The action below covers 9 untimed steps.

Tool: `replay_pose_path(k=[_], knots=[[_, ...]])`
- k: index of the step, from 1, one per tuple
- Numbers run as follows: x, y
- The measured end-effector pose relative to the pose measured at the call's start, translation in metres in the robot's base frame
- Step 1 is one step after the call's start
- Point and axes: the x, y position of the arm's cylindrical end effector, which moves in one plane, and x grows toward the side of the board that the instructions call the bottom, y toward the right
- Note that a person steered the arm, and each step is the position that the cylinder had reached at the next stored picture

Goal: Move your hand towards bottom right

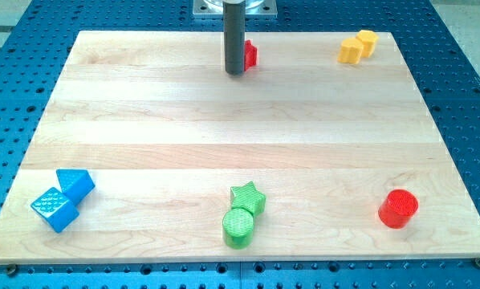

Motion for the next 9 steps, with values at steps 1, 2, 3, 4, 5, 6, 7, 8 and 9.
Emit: replay_pose_path(k=[1,2,3,4,5,6,7,8,9], knots=[[-0.003,0.043],[0.039,0.086],[0.133,0.195],[0.195,0.292],[0.283,0.308],[0.308,0.264],[0.289,0.237],[0.233,0.201],[0.236,0.274]])
